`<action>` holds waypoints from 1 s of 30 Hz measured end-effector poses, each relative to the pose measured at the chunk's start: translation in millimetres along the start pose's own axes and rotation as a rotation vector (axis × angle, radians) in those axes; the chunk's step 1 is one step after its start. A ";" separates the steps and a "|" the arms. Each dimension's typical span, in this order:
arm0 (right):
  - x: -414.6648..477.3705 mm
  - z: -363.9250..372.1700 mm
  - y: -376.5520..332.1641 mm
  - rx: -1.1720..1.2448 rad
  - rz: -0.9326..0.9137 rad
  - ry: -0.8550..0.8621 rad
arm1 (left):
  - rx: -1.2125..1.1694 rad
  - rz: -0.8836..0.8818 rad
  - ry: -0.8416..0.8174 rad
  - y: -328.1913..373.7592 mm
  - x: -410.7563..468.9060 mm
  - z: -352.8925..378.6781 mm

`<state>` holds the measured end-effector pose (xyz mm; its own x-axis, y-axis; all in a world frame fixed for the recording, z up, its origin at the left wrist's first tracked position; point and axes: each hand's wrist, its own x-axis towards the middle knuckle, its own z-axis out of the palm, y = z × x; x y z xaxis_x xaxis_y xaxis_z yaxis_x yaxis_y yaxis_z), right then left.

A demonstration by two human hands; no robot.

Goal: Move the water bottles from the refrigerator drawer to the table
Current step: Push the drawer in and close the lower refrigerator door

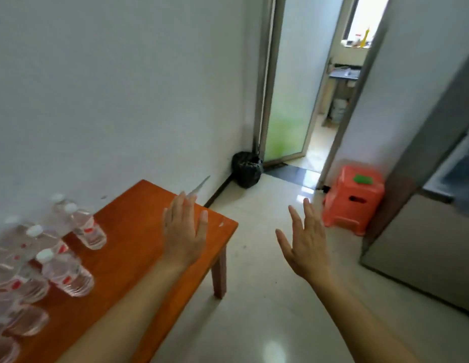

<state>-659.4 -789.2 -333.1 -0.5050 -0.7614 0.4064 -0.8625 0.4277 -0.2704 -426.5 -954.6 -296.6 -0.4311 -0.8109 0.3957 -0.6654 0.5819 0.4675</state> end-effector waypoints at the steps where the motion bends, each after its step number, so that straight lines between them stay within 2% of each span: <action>1: -7.4 -18.1 36.2 -0.005 0.058 0.024 | -0.004 0.066 -0.037 37.4 -0.2 17.4; 7: -52.5 -96.0 214.7 -0.049 0.343 0.108 | -0.005 0.414 -0.202 227.1 -5.9 111.7; 12: -82.6 -113.1 325.2 -0.113 0.593 0.134 | -0.007 0.578 -0.331 331.5 -6.8 208.2; 20: -70.4 -122.7 482.5 -0.176 0.899 0.069 | -0.088 0.677 -0.545 480.3 30.2 369.8; 22: -57.7 -132.7 515.6 -0.196 0.933 0.052 | -0.106 0.668 -0.608 518.2 43.2 397.8; 26: -26.5 -150.6 577.7 -0.186 0.972 0.063 | -0.140 0.764 -0.640 592.0 78.9 448.3; 28: -12.8 -158.9 602.6 -0.101 1.056 0.111 | -0.199 0.707 -0.715 626.8 91.0 468.4; 30: -1.8 -164.7 627.9 -0.005 1.111 0.173 | -0.309 0.572 -0.802 657.3 96.8 488.2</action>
<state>-1205.3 -439.1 -359.8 -0.9910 0.1208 0.0576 0.0689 0.8293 -0.5546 -1203.1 -680.7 -336.9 -0.9890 -0.1447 0.0321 -0.0964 0.7924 0.6023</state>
